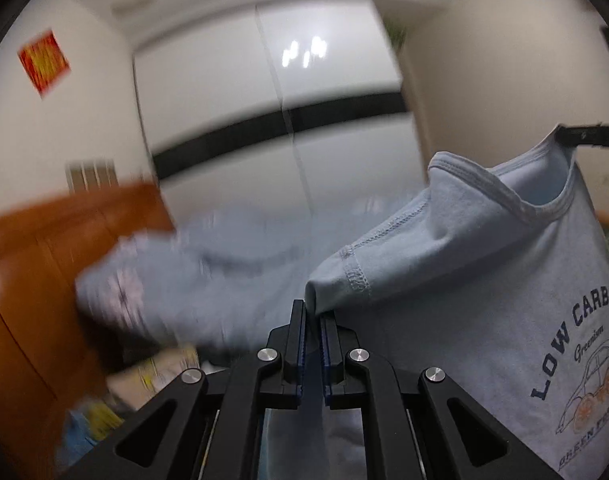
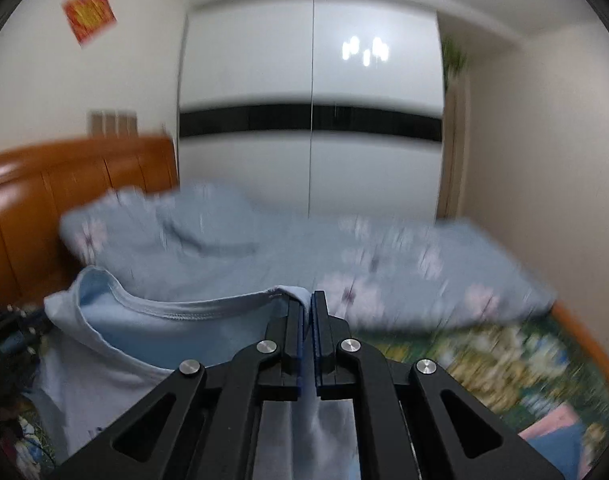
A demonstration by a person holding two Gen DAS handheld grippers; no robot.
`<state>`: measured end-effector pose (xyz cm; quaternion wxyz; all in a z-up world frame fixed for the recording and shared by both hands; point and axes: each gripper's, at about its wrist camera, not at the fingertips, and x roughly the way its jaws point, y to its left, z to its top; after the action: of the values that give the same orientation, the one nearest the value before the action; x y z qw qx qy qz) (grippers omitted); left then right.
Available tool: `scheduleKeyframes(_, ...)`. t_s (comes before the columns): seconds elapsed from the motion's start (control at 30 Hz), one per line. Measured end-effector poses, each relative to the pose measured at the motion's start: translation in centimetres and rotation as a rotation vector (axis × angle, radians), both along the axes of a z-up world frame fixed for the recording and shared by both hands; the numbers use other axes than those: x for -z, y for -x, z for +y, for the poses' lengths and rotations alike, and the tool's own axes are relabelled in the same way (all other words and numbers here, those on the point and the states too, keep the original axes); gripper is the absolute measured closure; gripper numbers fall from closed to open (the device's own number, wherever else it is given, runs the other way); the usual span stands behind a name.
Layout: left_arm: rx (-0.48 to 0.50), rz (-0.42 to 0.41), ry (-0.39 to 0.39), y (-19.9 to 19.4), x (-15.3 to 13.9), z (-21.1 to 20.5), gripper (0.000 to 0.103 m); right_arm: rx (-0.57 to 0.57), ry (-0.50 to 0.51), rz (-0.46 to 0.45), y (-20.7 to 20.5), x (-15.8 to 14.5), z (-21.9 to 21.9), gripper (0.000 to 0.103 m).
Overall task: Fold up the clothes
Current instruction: 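Grasp the sweatshirt collar with the left gripper while the right gripper holds the shoulder, then lower the sweatshirt flat onto the bed and open both grippers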
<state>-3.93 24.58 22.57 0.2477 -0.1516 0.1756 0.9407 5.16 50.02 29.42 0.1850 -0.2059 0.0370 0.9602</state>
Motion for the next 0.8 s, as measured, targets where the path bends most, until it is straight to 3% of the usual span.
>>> scheduleKeyframes(0.13,-0.105,-0.126,0.121,6.9,8.5,3.3,0.096,-0.018,0.118,-0.159,7.6,8.0,2.8,0.1)
scheduleKeyframes(0.2,-0.15,-0.197,0.154,10.4,12.0,4.5,0.096,-0.032,0.13,-0.239,10.2,11.8,3.2,0.1)
scheduleKeyframes(0.33,-0.222,-0.334,0.173,13.4,18.5,6.0,0.096,-0.047,0.163,-0.343,14.3,18.3,3.7,0.1)
scheduleKeyframes(0.53,-0.305,-0.398,0.222,18.4,22.4,6.8,0.096,-0.034,0.292,-0.378,17.6,23.7,5.4,0.1)
scheduleKeyframes(0.6,-0.313,-0.395,0.272,19.6,23.4,7.5,0.096,-0.033,0.293,-0.408,18.6,25.0,5.5,0.1)
scheduleKeyframes(0.8,-0.33,-0.51,0.326,21.8,26.9,7.9,0.096,-0.049,0.312,-0.5,19.6,28.5,4.9,0.095)
